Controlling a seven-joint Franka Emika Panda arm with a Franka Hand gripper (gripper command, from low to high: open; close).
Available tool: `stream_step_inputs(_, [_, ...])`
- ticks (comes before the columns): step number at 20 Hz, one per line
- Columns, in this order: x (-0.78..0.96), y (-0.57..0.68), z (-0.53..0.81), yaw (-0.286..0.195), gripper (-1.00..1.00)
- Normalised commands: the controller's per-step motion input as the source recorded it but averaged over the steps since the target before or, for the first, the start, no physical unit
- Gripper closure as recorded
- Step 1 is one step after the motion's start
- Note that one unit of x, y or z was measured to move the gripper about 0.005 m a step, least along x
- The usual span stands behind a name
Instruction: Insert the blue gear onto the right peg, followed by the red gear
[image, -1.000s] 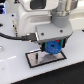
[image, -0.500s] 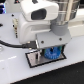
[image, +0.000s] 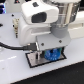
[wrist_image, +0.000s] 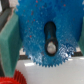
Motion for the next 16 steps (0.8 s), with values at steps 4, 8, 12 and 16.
stream_step_inputs(4, [-0.07,0.13,0.42,0.0,-1.0])
stream_step_inputs(8, [-0.07,0.1,0.47,0.0,-1.0])
stream_step_inputs(12, [-0.28,0.08,0.29,0.0,-1.0])
stream_step_inputs(16, [-0.46,0.25,0.15,0.0,-1.0])
